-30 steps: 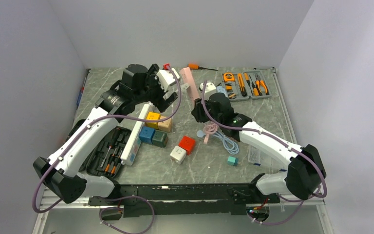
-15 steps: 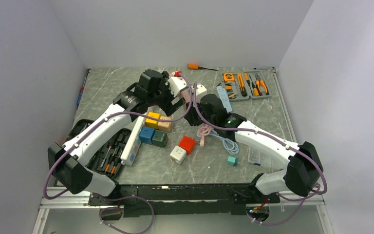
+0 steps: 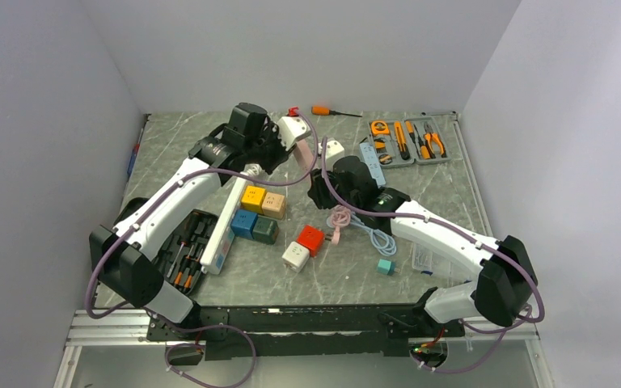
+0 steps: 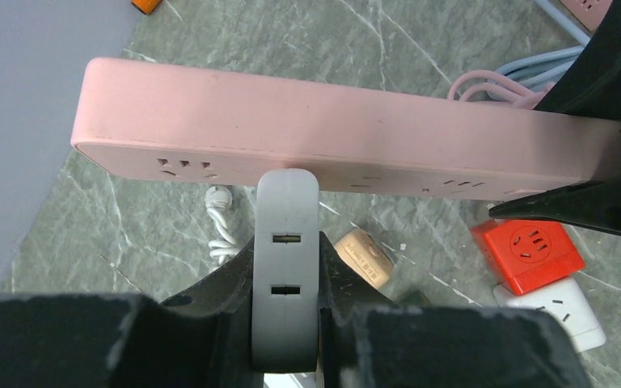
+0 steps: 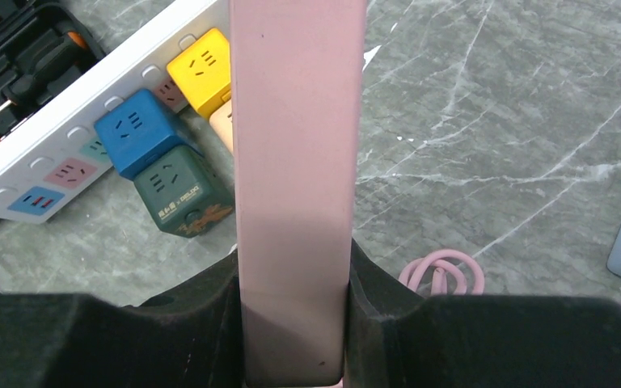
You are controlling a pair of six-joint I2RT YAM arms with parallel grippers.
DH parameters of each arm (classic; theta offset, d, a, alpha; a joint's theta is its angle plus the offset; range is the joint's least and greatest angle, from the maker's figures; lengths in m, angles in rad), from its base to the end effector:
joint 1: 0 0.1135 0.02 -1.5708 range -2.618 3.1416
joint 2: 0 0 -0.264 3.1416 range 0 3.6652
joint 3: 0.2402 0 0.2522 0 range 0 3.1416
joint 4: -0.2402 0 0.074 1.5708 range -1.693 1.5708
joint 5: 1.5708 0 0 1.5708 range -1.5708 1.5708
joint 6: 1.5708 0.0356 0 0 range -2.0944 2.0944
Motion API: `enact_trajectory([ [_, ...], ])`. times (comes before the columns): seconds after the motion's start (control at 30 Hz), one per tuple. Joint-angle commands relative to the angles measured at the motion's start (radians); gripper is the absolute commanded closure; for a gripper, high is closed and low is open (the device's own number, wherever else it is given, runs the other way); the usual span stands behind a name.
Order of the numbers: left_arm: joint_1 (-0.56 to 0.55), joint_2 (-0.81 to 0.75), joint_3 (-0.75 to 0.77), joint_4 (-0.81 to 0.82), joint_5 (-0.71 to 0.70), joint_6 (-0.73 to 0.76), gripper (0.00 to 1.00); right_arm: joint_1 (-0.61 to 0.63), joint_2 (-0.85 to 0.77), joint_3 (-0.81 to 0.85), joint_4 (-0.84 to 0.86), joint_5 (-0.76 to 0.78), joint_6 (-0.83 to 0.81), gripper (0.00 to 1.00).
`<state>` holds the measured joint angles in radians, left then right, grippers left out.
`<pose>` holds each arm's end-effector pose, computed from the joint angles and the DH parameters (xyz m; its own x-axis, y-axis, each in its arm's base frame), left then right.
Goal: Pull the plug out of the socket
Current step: Remove the plug from the socket.
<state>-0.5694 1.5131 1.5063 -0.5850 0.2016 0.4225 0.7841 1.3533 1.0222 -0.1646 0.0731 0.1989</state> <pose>0.2829 -0.1896 0.3747 -0.1545 0.5759 -0.8028 0.8021 0.5476 0.2384 0.2217 0.2174 0.2963 -0.4603 -0.1808 -0.8692 -0.5793 0.8031 0.1398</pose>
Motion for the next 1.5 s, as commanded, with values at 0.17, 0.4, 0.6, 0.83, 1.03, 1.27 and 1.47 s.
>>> enact_trajectory([
  [0.17, -0.012, -0.014, 0.061, 0.012, 0.123, -0.076, 1.00, 0.005, 0.016, 0.064, 0.109, -0.017, -0.017, 0.83],
  [0.4, -0.040, -0.031, 0.040, 0.024, 0.099, -0.069, 1.00, 0.004, 0.097, 0.123, 0.156, -0.046, -0.007, 0.49],
  [0.6, -0.045, -0.068, 0.001, 0.052, 0.114, -0.080, 1.00, -0.006, 0.110, 0.113, 0.229, -0.049, 0.006, 0.46],
  [0.83, -0.045, -0.103, -0.047, 0.058, 0.141, -0.068, 1.00, -0.031, 0.106, 0.064, 0.312, -0.058, 0.036, 0.63],
  [1.03, -0.058, -0.120, -0.057, 0.034, 0.161, -0.041, 1.00, -0.050, 0.155, 0.094, 0.338, -0.063, 0.061, 0.95],
  [1.27, -0.063, -0.132, -0.037, -0.056, 0.134, 0.028, 1.00, -0.073, 0.167, 0.035, 0.298, 0.028, 0.067, 1.00],
  [1.47, -0.062, -0.169, -0.036, -0.124, 0.142, 0.036, 1.00, -0.167, 0.189, 0.010, 0.236, 0.074, 0.056, 1.00],
])
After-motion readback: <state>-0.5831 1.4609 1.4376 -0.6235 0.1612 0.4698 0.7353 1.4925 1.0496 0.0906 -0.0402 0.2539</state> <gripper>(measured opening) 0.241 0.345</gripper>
